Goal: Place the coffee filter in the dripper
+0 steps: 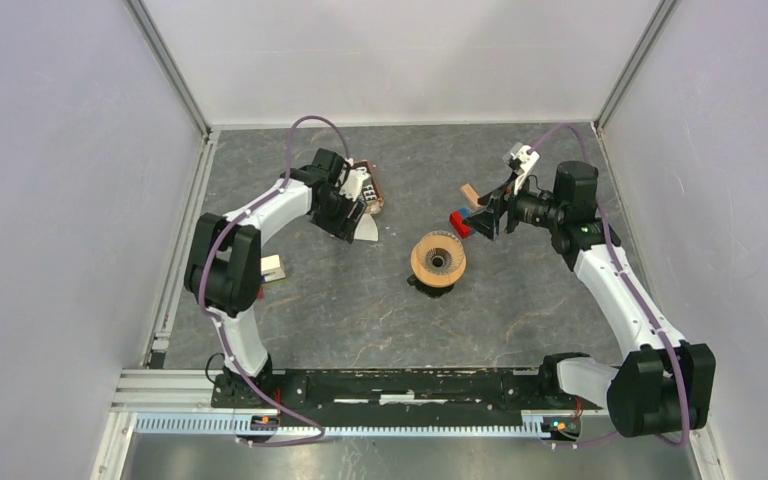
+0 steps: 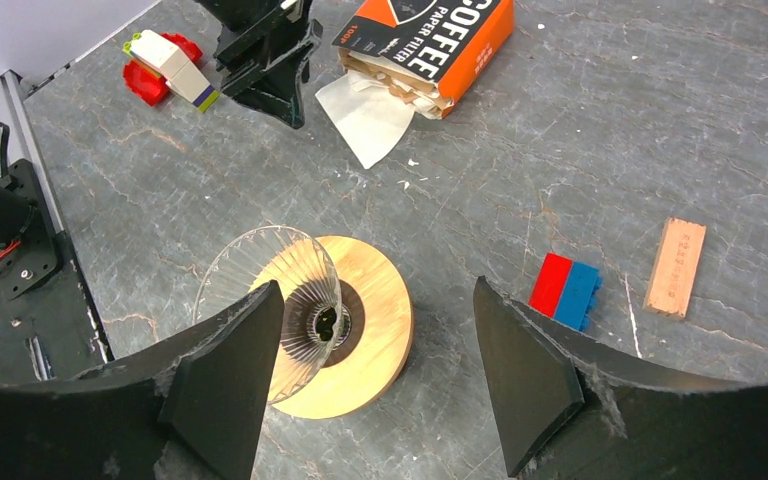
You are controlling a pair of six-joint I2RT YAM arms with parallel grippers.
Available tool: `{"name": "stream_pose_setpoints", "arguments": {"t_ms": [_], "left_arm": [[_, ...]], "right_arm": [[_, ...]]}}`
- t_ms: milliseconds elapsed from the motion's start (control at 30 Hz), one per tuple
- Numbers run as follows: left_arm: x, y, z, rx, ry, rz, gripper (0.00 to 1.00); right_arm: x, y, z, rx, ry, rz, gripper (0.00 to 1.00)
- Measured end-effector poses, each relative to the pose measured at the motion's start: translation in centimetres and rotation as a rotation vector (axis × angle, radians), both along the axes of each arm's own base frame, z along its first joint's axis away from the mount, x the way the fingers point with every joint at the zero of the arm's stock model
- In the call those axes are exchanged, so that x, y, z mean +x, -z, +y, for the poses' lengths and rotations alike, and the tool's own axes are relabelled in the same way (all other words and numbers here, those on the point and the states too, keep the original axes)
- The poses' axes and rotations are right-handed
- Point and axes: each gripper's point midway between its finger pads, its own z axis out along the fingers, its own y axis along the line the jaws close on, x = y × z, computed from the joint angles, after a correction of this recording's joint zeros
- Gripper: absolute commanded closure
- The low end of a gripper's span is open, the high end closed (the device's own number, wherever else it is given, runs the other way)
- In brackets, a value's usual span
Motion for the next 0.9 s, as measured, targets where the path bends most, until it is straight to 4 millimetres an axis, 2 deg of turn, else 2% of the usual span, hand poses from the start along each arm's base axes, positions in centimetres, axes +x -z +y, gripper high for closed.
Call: {"name": "stream_pose_setpoints", "arguments": {"t_ms": [233, 333, 533, 667, 900], "left_arm": [[0.9, 1.1, 2.9, -0.012, -0.129, 0.05, 0.28], [1.5, 1.4, 3.3, -0.044, -0.174, 0.073, 0.3], [2.1, 3.4, 2.6, -0.131, -0.24, 0.172, 0.37], [2.5, 2.9, 2.0, -0.205, -0.274, 0.193, 0.44], [2.5, 3.5, 1.2, -0.32, -0.324, 0.276, 0.55]], "right_arm": [[0.0, -0.4, -0.1, 0.005, 0.0, -0.014, 0.23], [-0.1, -0.4, -0.1, 0.008, -0.003, -0.012, 0.23], [-0.1, -0.3, -0.1, 0.008, -0.003, -0.012, 0.23], [-0.1, -0.2, -0.2, 0.008, 0.001, -0.01, 0.23], [-0.1, -0.1, -0.2, 0.012, 0.003, -0.004, 0.23]]}}
